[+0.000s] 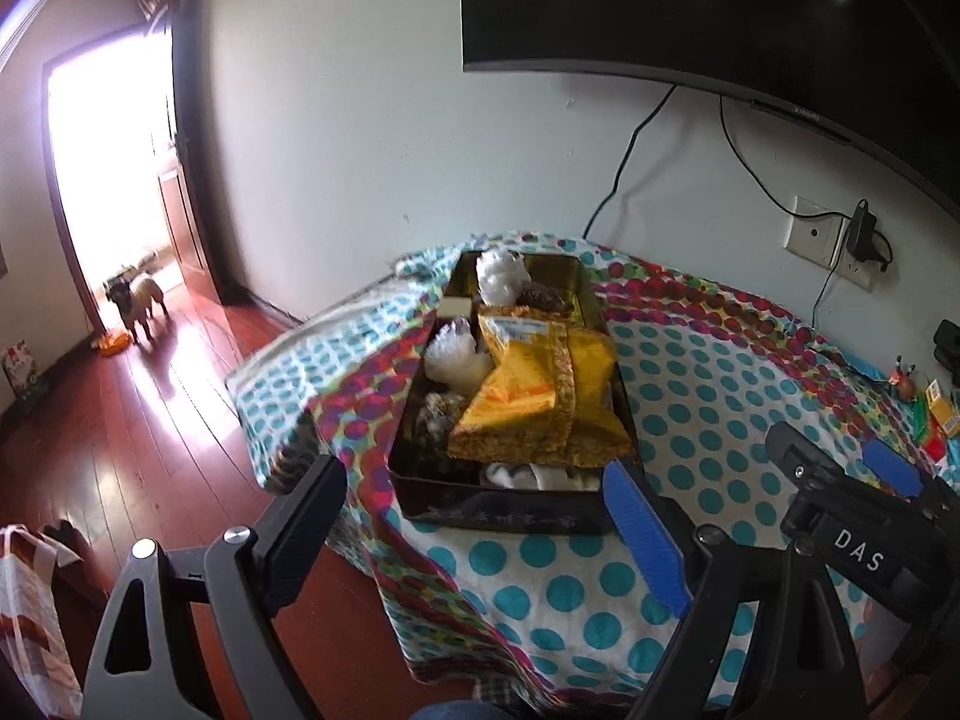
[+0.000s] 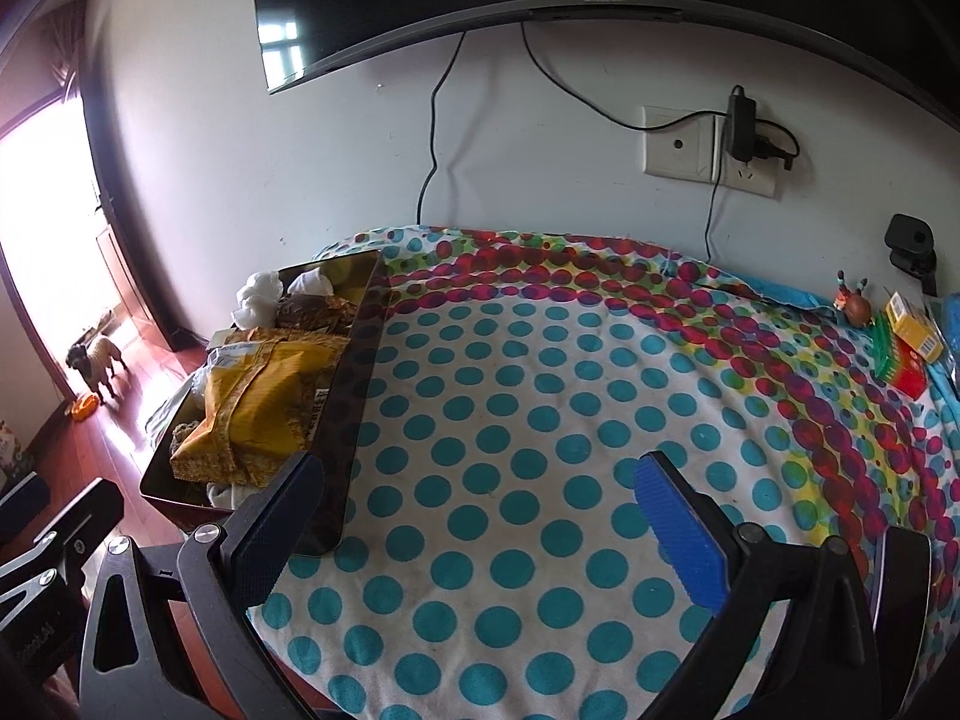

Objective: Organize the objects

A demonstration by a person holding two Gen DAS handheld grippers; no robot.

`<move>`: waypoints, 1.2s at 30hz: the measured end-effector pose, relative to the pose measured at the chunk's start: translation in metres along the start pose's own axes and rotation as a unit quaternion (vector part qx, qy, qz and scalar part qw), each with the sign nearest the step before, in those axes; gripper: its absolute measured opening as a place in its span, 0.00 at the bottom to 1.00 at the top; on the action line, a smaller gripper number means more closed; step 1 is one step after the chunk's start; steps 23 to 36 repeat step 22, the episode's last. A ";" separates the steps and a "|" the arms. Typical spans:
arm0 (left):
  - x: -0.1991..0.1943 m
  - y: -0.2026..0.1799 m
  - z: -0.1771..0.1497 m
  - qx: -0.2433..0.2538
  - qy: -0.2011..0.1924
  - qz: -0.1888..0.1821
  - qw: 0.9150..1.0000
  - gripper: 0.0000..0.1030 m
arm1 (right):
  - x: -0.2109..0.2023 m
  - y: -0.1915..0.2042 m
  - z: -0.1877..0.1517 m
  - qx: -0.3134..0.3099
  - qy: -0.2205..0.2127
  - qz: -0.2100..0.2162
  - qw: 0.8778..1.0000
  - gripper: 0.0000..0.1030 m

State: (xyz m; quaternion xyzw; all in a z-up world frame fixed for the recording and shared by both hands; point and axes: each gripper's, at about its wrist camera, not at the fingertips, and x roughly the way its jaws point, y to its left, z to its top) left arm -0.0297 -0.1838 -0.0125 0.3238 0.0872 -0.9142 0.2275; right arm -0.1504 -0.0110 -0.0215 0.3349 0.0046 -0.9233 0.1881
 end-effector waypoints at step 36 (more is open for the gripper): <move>-0.004 -0.004 0.008 0.005 0.003 -0.028 1.000 0.88 | -0.007 0.000 -0.001 -0.004 -0.006 -0.001 1.000 1.00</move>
